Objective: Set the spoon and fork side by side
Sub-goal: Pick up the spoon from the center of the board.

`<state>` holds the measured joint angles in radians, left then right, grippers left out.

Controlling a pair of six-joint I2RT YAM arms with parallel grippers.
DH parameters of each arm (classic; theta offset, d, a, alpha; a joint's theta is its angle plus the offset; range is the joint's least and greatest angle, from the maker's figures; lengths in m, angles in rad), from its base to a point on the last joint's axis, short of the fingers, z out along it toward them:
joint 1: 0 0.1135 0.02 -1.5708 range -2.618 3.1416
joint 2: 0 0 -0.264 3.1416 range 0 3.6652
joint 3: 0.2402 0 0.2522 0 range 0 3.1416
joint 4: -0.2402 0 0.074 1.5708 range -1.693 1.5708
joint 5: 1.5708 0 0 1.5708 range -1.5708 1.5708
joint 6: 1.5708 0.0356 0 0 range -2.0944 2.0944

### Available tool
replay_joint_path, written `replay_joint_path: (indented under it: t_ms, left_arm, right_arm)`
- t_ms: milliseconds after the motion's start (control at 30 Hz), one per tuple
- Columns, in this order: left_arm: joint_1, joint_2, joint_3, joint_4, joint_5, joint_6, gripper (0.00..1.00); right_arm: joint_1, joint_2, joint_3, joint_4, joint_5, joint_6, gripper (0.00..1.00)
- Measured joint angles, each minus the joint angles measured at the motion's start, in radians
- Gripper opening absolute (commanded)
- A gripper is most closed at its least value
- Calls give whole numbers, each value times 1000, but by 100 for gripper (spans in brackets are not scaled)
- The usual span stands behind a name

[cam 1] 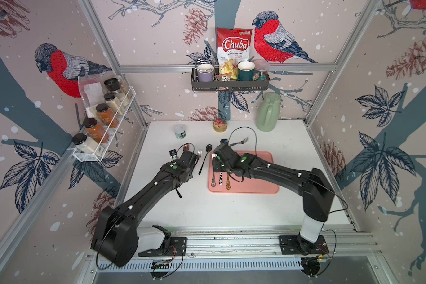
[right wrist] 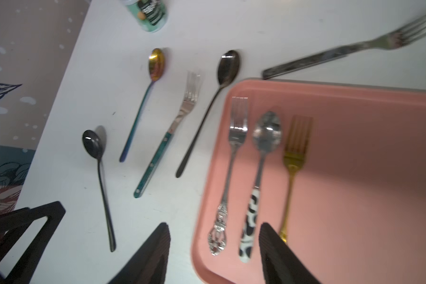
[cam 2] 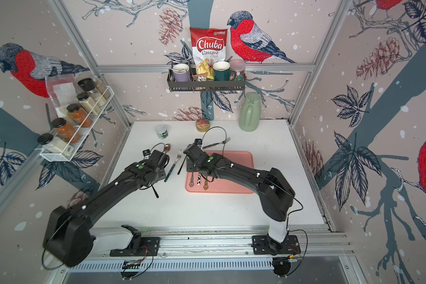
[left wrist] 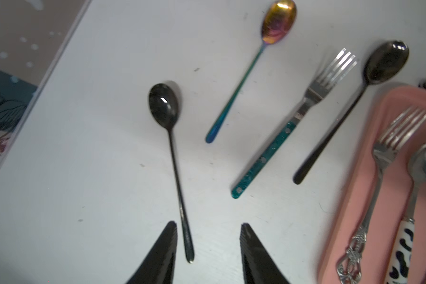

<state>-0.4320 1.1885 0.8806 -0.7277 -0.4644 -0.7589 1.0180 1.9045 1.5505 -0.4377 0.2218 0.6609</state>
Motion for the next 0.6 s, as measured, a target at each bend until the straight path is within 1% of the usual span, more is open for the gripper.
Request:
replay_joint_path:
  t_ms: [100,167,300,467,600]
  left_arm:
    - [11,-216,-30,-55,-53,-4,43]
    - [19,-336,-28,-98,-101,-18,44]
    - [38,-505,23,-200,-179,-21,44]
    - [40,-640,94,-275,-247,-15,44]
    - [40,-668,122,-304,-270,10,44]
  right_arm:
    - [54,150,173,-45,-20,-23,56]
    - [83,235,263,-69,-35,-33,56]
    - [126,378,393,-103,-74,-37,56]
    - [171,487,502,-117,-95,-61,54]
    - [217,573,591,-118,-109,-87,53]
